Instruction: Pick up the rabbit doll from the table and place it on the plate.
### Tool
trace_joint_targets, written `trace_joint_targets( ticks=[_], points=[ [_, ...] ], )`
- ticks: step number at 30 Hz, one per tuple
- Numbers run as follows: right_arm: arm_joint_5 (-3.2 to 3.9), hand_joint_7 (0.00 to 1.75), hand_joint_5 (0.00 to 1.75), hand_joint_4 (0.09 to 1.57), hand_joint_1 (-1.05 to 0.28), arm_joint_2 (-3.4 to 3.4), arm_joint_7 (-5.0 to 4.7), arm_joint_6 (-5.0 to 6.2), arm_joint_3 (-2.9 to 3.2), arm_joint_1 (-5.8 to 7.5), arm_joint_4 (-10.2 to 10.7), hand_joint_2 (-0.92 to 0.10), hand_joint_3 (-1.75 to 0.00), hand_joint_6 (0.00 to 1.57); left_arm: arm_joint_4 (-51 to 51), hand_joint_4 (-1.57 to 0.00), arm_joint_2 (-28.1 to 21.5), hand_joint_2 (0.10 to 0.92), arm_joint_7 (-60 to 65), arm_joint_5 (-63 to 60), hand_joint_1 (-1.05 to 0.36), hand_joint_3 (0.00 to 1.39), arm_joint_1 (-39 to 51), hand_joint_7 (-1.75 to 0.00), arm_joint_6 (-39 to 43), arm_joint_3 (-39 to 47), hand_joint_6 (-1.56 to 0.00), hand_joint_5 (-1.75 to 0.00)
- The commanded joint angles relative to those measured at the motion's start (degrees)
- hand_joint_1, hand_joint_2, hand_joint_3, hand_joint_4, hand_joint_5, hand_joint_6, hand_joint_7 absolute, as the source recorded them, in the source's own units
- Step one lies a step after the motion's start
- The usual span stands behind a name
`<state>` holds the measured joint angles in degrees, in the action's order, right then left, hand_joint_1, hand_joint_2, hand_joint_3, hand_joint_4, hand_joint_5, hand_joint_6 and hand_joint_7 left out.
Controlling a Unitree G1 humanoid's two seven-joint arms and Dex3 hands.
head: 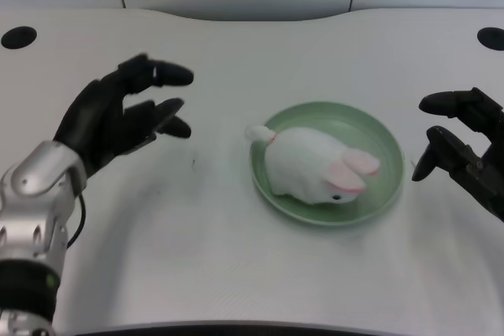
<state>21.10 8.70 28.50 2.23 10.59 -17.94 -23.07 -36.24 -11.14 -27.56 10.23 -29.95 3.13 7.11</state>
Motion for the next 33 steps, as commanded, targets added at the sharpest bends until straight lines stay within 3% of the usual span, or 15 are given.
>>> trace_joint_targets(
  ticks=[1,9,10,11,13,18,22,26,30,33],
  points=[
    [0.00,1.23,1.65,0.66,-0.41,0.60,0.51,0.66,0.53,-0.09,-0.25,-0.92,-0.25,0.59,7.16,-0.89,-0.32,0.921,-0.26,4.23,-0.80,0.31,6.92,-1.00,-4.86,2.52,-0.56,-1.23],
    [-0.02,1.24,1.66,0.66,-0.41,0.59,0.61,0.70,0.58,-0.11,-0.32,-0.92,-0.24,0.59,11.13,-0.90,-0.33,0.921,0.46,4.73,-0.79,0.31,8.40,-1.02,-8.19,2.39,-0.57,-1.25],
    [-0.07,1.24,1.66,0.66,-0.41,0.79,0.63,0.61,0.67,-0.31,-0.77,-0.92,-0.24,0.59,17.73,-0.90,-0.38,0.921,1.76,7.45,-0.79,0.31,14.01,-1.03,-13.91,4.15,-0.57,-1.25],
    [-0.10,1.24,1.64,0.67,-0.40,0.94,0.65,0.55,0.75,-0.46,-1.12,-0.92,-0.23,0.59,22.99,-0.99,-0.43,0.921,2.86,9.57,-0.70,0.41,18.30,-1.10,-18.54,5.47,-0.69,-1.39],
    [-0.15,1.24,1.63,0.68,-0.39,1.09,0.72,0.54,0.85,-0.65,-1.54,-0.92,-0.23,0.59,29.67,-1.04,-0.58,0.921,4.57,12.18,-0.64,0.47,23.04,-1.15,-24.60,6.76,-0.75,-1.47],
    [-0.19,1.23,1.62,0.69,-0.38,1.07,0.84,0.68,0.92,-0.76,-1.79,-0.92,-0.23,0.60,33.53,-1.04,-0.68,0.921,6.21,13.23,-0.63,0.49,24.17,-1.16,-28.72,6.89,-0.77,-1.51],
    [-0.76,1.24,1.64,0.66,-0.39,1.28,0.63,0.93,0.51,-1.04,-1.92,-0.92,-0.26,0.57,29.47,-1.10,1.40,0.921,5.95,12.19,-0.55,0.46,26.24,-1.38,-22.23,7.32,-0.91,-1.59],
    [-0.71,1.24,1.65,0.66,-0.39,1.07,0.69,1.20,0.53,-1.39,-2.47,-0.92,-0.26,0.56,28.55,-1.10,1.69,0.921,5.88,12.34,-0.54,0.45,26.24,-1.41,-20.65,7.48,-0.92,-1.60],
    [-0.60,1.24,1.65,0.66,-0.39,0.78,0.81,1.83,0.54,-2.00,-3.55,-0.92,-0.26,0.56,27.73,-1.10,2.07,0.921,5.89,12.61,-0.54,0.46,26.28,-1.55,-19.22,7.82,-0.87,-1.69],
    [-0.45,1.25,1.61,0.68,-0.38,0.55,0.73,2.05,0.74,-2.69,-5.48,-0.92,-0.24,0.56,26.68,-1.08,1.59,0.921,5.13,12.58,-0.55,0.47,25.96,-1.56,-18.33,7.78,-0.85,-1.70]
  ],
)
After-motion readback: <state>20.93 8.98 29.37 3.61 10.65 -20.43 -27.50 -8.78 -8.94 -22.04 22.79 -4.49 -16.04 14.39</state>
